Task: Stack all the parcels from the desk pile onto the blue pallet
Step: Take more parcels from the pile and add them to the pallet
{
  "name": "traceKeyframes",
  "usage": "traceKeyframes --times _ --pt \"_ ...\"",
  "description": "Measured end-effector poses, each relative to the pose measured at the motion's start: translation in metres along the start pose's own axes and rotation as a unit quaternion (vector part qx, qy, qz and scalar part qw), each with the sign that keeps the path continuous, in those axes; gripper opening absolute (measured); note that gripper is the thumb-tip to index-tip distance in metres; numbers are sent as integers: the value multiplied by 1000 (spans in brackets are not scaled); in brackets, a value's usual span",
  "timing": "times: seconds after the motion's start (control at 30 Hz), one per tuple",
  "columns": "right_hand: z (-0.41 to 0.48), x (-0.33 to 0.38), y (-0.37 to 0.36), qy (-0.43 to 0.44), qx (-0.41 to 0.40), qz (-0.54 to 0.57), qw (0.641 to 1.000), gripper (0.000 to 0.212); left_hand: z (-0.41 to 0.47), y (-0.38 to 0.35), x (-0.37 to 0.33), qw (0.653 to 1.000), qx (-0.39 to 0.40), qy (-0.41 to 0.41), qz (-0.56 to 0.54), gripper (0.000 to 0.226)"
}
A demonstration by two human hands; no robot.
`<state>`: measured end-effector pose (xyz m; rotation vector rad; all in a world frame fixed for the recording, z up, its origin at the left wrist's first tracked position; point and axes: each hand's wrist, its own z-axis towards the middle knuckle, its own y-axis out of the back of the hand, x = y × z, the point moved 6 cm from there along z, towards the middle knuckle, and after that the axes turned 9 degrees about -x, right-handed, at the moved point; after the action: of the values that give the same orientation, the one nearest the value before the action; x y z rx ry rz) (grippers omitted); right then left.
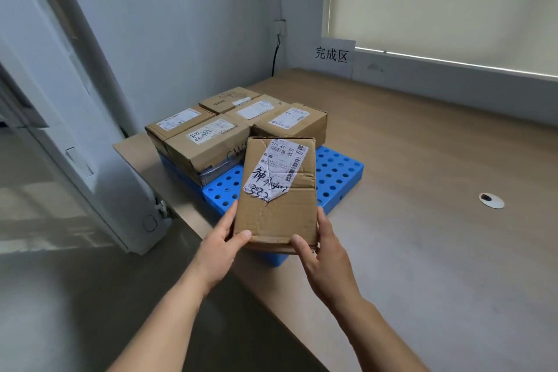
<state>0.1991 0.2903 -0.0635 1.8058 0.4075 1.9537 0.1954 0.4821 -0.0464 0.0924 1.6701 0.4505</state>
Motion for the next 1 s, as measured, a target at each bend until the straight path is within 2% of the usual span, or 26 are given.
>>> traceKeyframes --times 0.17,0.3,0.77,0.9,1.0 --pt "9 3 -31 -35 11 -7 999 76 21 18 19 999 9 30 -2 63" --pt "15 10 -55 -64 3 -7 998 75 45 31 20 1000 18 22 -11 58" --pt "43 49 -129 -189 -87 -11 978 67 159 71 52 984 164 -2 61 53" --pt "55 55 -146 -208 -124 -6 970 65 186 82 45 965 186 -88 165 52" --pt "63 59 -158 -223 -154 -3 962 63 207 106 14 941 102 -240 217 43"
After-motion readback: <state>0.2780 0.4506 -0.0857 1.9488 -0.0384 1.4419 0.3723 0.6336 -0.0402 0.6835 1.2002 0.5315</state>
